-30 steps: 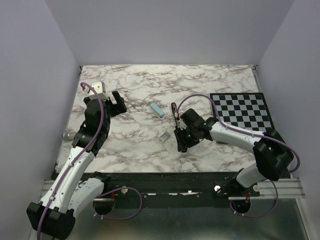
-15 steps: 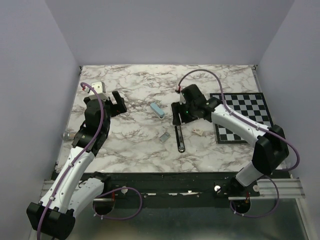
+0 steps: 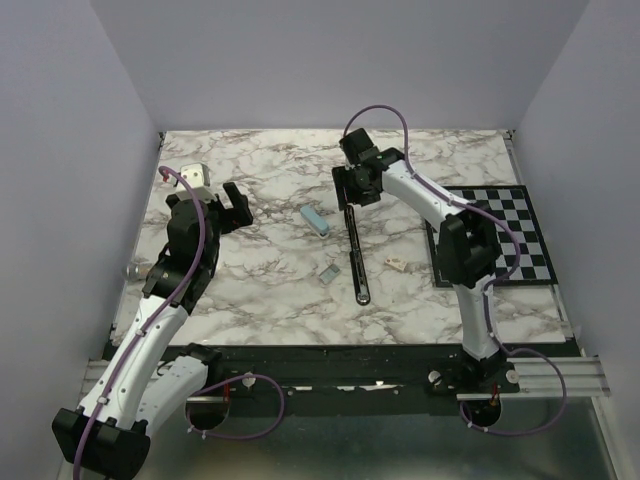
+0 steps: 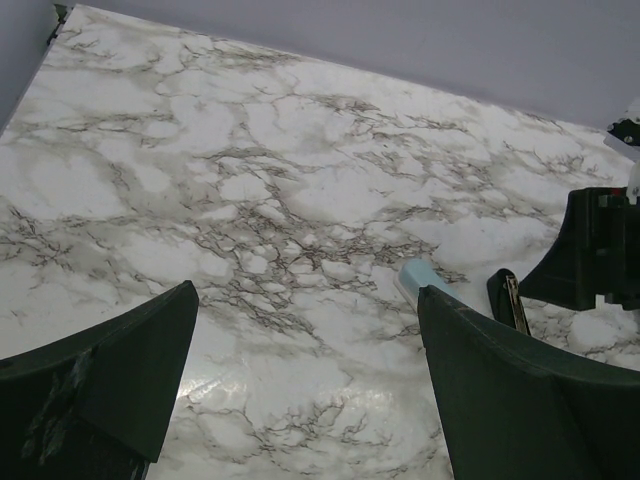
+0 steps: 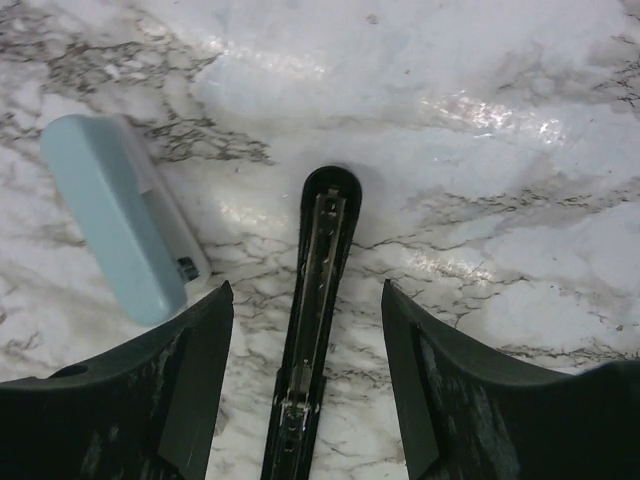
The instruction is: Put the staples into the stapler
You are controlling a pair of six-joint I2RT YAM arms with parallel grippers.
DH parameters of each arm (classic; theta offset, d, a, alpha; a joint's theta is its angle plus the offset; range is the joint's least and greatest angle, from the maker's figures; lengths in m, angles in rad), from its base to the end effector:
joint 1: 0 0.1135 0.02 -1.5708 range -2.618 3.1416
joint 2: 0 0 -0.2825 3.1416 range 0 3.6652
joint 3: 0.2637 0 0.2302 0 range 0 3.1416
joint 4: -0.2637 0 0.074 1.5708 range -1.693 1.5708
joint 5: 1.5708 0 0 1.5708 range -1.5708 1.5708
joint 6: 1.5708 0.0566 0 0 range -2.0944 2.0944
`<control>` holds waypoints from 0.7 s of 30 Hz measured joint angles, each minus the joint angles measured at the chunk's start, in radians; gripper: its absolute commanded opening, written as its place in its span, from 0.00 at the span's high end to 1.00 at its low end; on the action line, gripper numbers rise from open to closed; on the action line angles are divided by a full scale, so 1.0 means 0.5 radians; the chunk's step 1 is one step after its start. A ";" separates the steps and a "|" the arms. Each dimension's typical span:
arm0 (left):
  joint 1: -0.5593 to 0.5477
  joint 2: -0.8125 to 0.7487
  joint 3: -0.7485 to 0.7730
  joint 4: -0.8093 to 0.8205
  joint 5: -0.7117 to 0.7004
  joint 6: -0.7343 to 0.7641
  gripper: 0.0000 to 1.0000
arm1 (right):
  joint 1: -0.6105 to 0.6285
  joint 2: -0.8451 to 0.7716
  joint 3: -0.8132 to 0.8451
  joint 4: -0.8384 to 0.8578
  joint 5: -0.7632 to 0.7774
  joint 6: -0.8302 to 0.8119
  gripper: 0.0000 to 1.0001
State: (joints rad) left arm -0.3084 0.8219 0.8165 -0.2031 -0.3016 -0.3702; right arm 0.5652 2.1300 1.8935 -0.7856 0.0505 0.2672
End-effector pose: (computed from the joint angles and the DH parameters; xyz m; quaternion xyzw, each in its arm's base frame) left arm 0.1723 -0.0373 0.3527 -0.1183 0.7647 -0.0971 0.6259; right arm 0.3968 0.2483 0.2479 -0.1361 0.9526 0.0873 0.2575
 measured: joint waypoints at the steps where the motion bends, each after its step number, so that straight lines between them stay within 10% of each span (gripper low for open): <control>1: 0.000 0.000 0.000 0.000 0.002 0.000 0.01 | -0.012 0.051 0.040 -0.018 0.010 0.003 0.34; 17: -0.001 0.073 0.000 0.018 0.230 0.000 0.01 | -0.061 0.497 0.389 -0.098 -0.035 -0.019 0.49; 21: -0.012 0.130 0.000 0.044 0.333 -0.002 0.01 | -0.061 0.551 0.391 -0.106 -0.044 -0.031 0.72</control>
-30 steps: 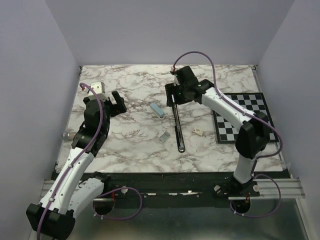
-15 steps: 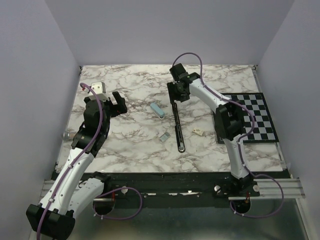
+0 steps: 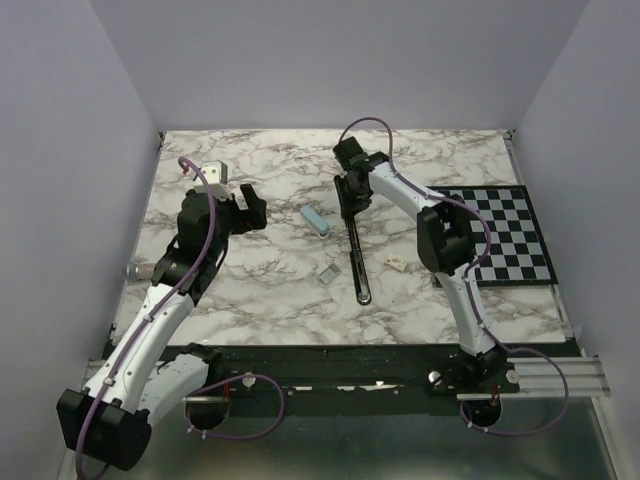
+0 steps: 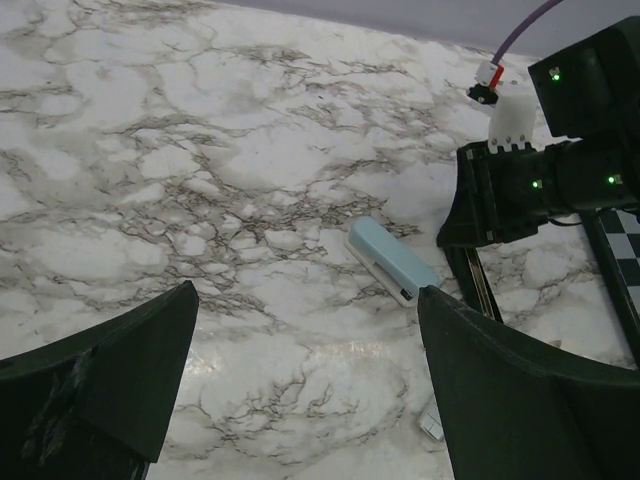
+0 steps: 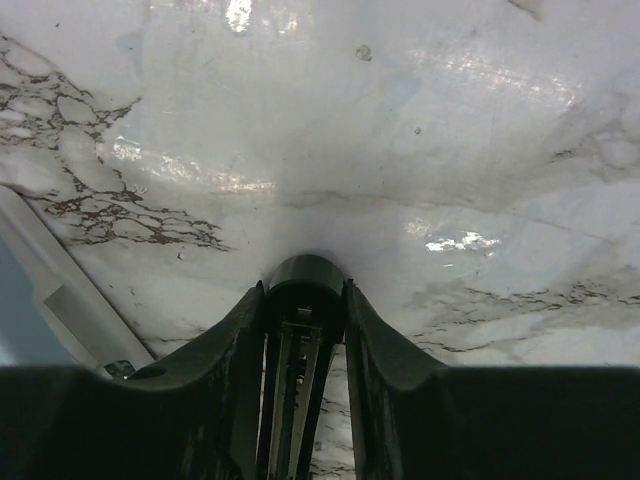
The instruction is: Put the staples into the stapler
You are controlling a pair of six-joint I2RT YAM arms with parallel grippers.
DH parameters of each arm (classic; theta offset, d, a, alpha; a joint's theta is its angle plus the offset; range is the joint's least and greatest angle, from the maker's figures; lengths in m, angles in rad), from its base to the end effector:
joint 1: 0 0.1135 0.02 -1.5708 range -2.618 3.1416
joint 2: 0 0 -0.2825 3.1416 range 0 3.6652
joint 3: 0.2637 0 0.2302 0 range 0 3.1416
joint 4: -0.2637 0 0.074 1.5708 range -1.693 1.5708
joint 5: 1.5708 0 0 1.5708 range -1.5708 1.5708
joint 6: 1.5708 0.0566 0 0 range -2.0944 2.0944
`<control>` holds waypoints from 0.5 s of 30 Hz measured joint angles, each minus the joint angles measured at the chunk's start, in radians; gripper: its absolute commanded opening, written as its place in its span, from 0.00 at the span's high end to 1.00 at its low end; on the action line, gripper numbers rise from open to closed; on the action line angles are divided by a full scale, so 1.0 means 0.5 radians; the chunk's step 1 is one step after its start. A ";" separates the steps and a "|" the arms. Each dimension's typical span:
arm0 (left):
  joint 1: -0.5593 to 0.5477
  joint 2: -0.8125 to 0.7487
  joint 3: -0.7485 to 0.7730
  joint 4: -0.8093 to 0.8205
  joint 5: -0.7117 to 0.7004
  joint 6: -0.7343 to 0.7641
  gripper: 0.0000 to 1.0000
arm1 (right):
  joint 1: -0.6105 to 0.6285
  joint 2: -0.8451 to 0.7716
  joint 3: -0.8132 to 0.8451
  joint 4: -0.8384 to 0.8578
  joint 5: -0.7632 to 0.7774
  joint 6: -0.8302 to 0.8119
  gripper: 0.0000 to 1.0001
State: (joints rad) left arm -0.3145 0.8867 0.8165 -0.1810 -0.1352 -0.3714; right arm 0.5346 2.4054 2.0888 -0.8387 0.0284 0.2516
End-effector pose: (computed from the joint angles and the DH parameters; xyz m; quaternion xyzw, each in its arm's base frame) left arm 0.1862 -0.0526 0.3444 -0.0638 0.7868 -0.1554 0.5939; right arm 0.4413 0.2594 0.1716 -0.1351 0.9690 0.0662 0.1958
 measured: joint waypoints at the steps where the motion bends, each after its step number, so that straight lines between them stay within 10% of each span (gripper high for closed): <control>1: -0.011 0.017 0.000 0.002 0.024 -0.005 0.01 | 0.000 0.003 0.001 -0.001 0.000 0.005 0.82; 15: -0.792 0.168 -0.359 0.227 0.105 -0.668 0.07 | 0.000 -0.461 -0.594 0.208 0.149 0.069 0.99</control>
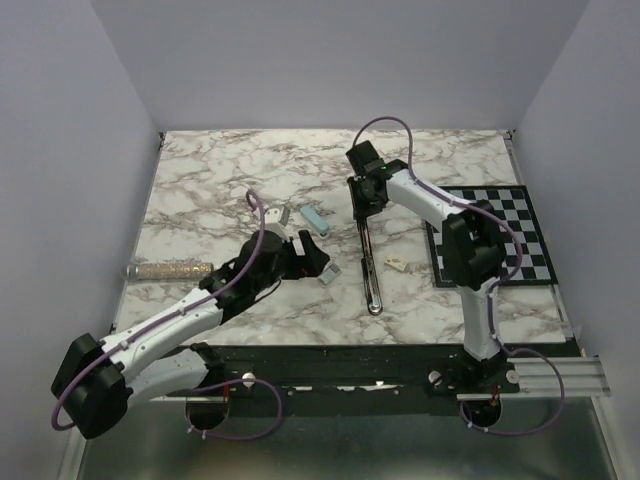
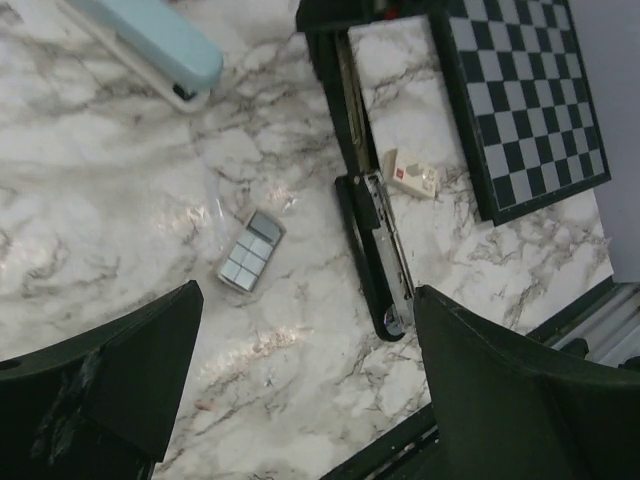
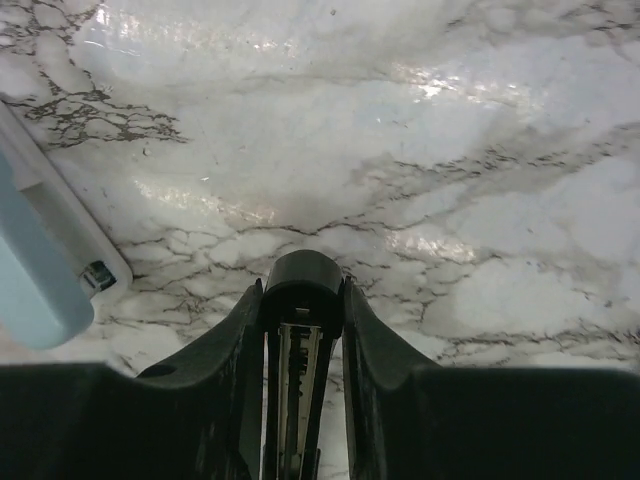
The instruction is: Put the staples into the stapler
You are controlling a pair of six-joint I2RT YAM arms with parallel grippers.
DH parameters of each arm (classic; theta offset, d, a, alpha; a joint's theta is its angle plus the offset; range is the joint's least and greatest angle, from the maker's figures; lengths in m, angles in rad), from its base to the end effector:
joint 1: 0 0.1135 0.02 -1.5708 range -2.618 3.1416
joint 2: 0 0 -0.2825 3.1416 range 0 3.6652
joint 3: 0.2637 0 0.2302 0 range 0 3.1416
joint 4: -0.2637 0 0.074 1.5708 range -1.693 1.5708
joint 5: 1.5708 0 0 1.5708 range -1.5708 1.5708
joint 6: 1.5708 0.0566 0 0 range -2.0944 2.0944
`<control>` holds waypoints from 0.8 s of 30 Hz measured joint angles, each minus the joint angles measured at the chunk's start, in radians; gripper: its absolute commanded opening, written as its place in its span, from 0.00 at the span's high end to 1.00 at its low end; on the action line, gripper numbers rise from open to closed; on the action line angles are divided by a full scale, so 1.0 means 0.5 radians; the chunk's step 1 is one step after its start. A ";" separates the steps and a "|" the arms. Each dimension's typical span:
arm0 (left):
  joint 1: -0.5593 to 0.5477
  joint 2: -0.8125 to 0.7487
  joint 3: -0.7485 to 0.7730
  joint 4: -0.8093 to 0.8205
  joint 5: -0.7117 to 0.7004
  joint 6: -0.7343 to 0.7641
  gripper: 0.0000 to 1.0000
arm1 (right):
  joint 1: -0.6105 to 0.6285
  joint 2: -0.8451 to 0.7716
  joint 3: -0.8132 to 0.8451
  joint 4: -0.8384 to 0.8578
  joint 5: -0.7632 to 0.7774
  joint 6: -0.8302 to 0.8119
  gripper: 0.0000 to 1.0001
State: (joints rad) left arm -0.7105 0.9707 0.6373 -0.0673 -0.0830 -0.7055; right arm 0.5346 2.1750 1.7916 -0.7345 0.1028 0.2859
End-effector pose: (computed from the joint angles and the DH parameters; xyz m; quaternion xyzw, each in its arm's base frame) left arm 0.1624 -0.1335 0.2797 -0.0208 0.8330 -0.3325 0.4416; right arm 0.4040 0.2325 0.2013 -0.1093 0.9671 0.0435 0.2256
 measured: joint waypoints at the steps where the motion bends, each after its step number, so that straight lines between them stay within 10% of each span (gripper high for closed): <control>1: -0.056 0.043 -0.046 0.039 -0.017 -0.076 0.07 | 0.000 -0.059 -0.055 0.026 0.014 0.008 0.99; 24: -0.510 1.260 0.086 0.755 -0.027 -0.735 0.52 | 0.115 -0.702 -0.987 0.886 0.385 0.162 0.99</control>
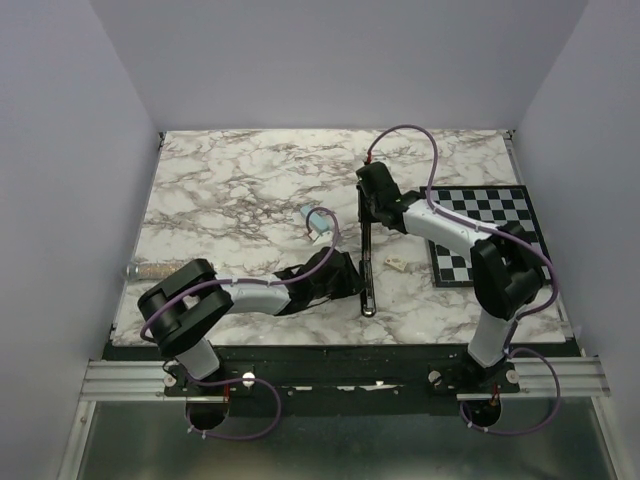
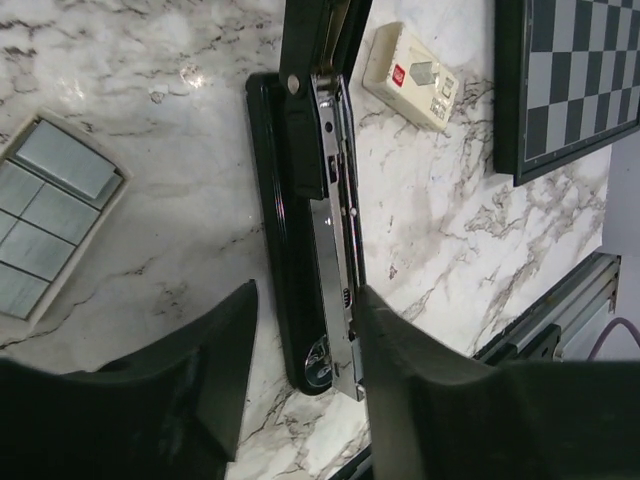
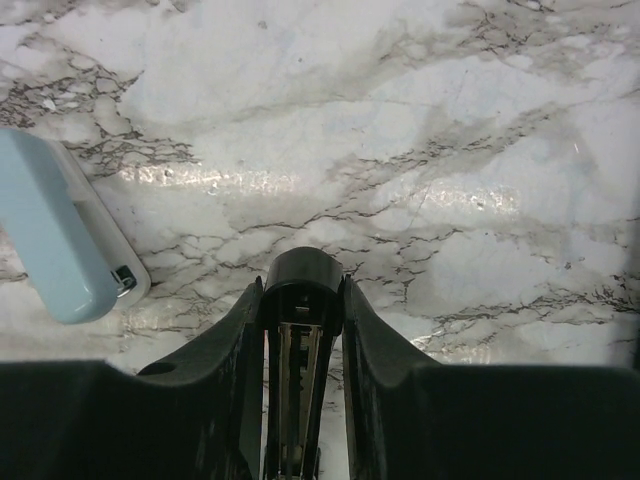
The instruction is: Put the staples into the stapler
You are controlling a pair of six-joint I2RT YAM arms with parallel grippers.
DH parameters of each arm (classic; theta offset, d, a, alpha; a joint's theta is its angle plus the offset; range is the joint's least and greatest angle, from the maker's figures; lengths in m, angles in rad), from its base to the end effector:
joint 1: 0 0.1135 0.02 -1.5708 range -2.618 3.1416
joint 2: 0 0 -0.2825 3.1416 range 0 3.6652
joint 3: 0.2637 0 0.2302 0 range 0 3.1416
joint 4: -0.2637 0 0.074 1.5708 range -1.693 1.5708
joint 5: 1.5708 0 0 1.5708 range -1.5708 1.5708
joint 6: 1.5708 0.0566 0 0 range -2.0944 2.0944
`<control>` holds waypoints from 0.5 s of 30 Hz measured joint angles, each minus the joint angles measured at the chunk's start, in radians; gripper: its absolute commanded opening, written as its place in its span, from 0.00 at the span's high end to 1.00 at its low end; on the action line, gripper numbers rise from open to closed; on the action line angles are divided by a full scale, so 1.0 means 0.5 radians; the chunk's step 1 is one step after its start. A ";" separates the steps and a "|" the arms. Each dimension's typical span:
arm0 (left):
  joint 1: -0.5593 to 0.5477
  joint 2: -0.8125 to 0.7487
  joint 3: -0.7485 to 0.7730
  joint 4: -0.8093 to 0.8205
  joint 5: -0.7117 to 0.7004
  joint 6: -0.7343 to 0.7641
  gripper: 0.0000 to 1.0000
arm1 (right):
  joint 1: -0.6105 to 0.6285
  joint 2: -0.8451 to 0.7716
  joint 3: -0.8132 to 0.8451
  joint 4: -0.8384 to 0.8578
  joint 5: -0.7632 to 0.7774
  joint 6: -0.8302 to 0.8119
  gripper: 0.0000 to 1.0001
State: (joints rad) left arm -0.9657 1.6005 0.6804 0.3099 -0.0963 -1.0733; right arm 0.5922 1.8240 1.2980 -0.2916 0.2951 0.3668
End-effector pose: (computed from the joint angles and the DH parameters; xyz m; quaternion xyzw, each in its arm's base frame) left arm 0.1851 -0.2581 0.1807 -0.0698 0.8834 -0.3708 0.2781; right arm 0.3417 0.2100 0.2338 -0.0497 0.9201 0.0465 0.3858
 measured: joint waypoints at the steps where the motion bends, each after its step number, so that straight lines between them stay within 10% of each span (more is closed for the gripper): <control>1: -0.005 0.018 0.001 0.008 0.006 -0.011 0.53 | 0.008 -0.010 -0.005 0.022 0.014 0.000 0.99; 15: -0.025 0.228 0.090 0.127 0.082 -0.118 0.73 | 0.050 -0.160 -0.203 0.269 0.123 -0.031 0.99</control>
State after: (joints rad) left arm -0.9783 1.7145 0.7254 0.3737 -0.0551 -1.1324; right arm 0.6174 1.7439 1.1965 -0.1574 0.3565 0.3511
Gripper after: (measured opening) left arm 0.303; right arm 0.357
